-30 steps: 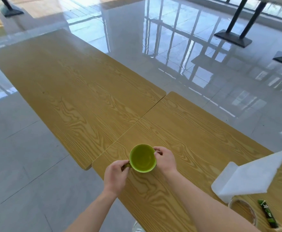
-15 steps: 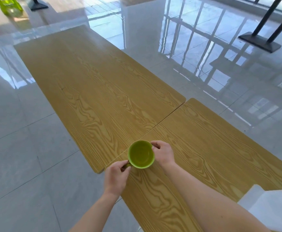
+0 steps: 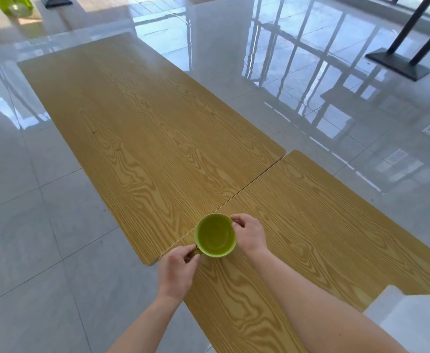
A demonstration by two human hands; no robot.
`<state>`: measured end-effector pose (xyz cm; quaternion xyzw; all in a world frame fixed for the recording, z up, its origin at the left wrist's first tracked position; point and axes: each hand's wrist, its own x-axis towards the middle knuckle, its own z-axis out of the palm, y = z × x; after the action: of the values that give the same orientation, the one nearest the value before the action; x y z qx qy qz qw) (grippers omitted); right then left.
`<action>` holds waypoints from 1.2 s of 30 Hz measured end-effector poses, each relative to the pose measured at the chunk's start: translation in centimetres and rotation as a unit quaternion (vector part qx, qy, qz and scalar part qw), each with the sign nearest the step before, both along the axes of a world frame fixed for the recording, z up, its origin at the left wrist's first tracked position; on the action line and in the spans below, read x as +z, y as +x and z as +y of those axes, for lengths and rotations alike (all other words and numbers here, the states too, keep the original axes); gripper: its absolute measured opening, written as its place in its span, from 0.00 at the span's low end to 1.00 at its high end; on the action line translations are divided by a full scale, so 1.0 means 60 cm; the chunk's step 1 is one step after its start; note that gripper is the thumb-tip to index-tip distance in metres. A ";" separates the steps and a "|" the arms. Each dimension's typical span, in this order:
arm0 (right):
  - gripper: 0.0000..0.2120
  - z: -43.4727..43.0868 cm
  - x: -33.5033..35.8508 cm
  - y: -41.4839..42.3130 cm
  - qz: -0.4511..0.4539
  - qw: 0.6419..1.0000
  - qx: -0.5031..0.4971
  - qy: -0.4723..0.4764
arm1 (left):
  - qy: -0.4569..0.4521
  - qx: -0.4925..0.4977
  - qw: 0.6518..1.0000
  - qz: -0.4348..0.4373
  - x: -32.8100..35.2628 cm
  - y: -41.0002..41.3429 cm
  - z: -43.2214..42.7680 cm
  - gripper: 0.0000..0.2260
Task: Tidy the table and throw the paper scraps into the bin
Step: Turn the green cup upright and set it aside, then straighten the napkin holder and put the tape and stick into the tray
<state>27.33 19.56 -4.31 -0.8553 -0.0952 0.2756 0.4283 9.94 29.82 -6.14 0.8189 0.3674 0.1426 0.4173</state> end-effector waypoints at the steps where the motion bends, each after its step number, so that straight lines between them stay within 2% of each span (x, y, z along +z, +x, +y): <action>1: 0.11 0.000 0.001 0.002 0.003 1.000 0.000 -0.001 | 0.001 0.000 1.000 0.000 0.000 0.000 -0.001 0.11; 7: 0.12 -0.006 0.006 0.006 0.022 1.000 0.006 -0.012 | 0.015 -0.006 1.000 0.007 0.011 0.002 -0.004 0.15; 12: 0.14 -0.022 0.019 0.005 0.015 1.000 0.002 -0.003 | 0.087 -0.036 0.995 0.036 0.026 0.000 -0.005 0.21; 15: 0.14 -0.044 0.029 -0.001 0.003 1.000 -0.005 0.006 | 0.137 -0.052 0.989 0.034 0.042 -0.005 -0.012 0.21; 20: 0.13 -0.094 0.036 -0.024 0.006 1.000 -0.022 0.018 | 0.166 -0.099 0.981 0.017 0.063 -0.008 -0.032 0.20; 28: 0.12 -0.207 0.038 -0.085 0.007 0.996 -0.083 0.022 | 0.167 -0.193 0.967 -0.006 0.090 0.015 -0.111 0.17; 36: 0.11 -0.375 0.037 -0.142 -0.022 0.984 -0.172 -0.042 | 0.131 -0.315 0.939 -0.024 0.097 0.052 -0.223 0.18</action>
<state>18.79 -2.97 -2.08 -0.8820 0.0551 0.1827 0.4309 13.08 16.42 -0.30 0.9366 0.0580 0.0706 0.3384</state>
